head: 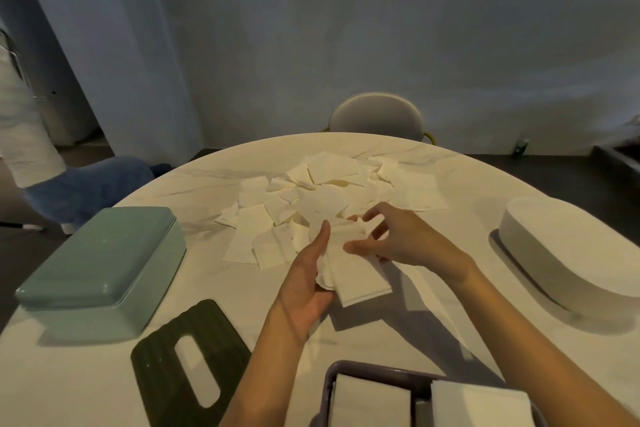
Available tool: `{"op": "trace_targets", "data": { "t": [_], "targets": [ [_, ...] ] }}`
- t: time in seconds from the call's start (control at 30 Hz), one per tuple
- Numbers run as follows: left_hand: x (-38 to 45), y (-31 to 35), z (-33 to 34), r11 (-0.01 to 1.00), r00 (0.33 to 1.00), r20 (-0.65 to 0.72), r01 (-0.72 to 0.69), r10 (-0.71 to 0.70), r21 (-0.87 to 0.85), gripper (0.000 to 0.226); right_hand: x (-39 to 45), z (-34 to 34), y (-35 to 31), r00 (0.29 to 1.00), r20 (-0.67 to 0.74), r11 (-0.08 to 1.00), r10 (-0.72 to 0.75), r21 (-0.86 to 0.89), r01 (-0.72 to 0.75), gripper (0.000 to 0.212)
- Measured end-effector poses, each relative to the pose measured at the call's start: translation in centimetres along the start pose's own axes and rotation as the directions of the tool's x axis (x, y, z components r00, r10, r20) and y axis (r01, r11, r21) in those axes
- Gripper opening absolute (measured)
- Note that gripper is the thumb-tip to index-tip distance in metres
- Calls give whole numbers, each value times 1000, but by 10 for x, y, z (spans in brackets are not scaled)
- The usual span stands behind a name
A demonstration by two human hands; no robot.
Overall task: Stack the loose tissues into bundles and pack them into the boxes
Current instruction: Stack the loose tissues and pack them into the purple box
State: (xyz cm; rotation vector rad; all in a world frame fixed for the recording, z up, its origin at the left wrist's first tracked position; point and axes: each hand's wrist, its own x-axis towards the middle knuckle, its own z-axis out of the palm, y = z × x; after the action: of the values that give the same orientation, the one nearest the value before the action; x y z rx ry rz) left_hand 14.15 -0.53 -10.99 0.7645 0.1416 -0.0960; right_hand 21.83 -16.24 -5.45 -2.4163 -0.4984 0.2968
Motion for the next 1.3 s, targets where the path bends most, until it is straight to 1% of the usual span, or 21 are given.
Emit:
{"op": "trace_targets", "data": {
  "t": [0.07,0.13,0.23,0.37,0.47,0.57,0.63,0.73,0.8,0.87,0.9,0.93,1.0,1.03,1.1,1.17,1.23,1.27,1.3],
  "targets": [
    [1,-2,-3,997,1000,13,-27,26,73,49,0,3,1,998,61,993,30,114,-37,64],
    [3,-2,-6,996,999,11,-41,40,84,49,-1,2,2,998,56,988,14,154,-22,57],
    [3,4,-8,1000,999,39,-13,13,11,48,1,0,7,1000,9,997,-28,67,27,50],
    [1,9,-9,998,996,83,27,-23,-59,49,2,-3,9,1000,1,1000,-23,-16,23,50],
    [3,4,-15,998,997,47,56,-54,-37,44,0,-9,6,1000,20,999,-21,-37,22,46],
    [7,1,-19,995,998,24,65,-64,-72,48,-3,-17,4,997,47,995,-56,-80,60,40],
    [8,1,-19,995,999,21,51,-50,-90,50,-5,-25,2,993,96,997,-75,-27,78,35],
    [8,1,-17,995,997,38,64,-61,-74,61,-9,-36,-2,979,184,985,-91,165,60,27],
    [7,0,-18,992,992,74,104,-99,-71,68,-11,-38,-3,958,237,956,-160,281,90,19],
    [8,0,-19,991,989,72,129,-127,-19,70,-12,-35,-4,927,294,934,-232,334,128,22],
    [8,-1,-20,990,987,78,139,-140,10,70,-11,-30,-4,921,303,944,-245,291,155,26],
    [7,-1,-19,989,984,94,147,-148,25,70,-9,-24,-4,926,285,961,-247,198,195,29],
    [2,-2,-13,988,983,96,153,-154,21,69,-4,-11,-2,949,183,965,-256,-15,263,29],
    [1,-3,-11,987,983,92,155,-157,32,70,-2,-6,-1,955,126,958,-268,-64,278,26],
    [-4,-1,-6,984,979,107,164,-171,74,77,1,-1,2,961,44,958,-274,-75,276,23],
    [-1,1,-5,979,980,110,153,-168,133,83,2,-1,6,960,19,958,-280,-60,281,32],
    [7,3,-2,963,981,77,159,-180,220,90,2,-1,6,952,68,954,-298,-28,300,47],
    [9,4,0,953,982,56,159,-179,259,92,0,-1,5,946,102,951,-308,-3,309,50],
    [9,5,1,945,983,52,153,-175,289,92,-2,0,4,937,121,945,-327,26,326,49]
  ]
}}
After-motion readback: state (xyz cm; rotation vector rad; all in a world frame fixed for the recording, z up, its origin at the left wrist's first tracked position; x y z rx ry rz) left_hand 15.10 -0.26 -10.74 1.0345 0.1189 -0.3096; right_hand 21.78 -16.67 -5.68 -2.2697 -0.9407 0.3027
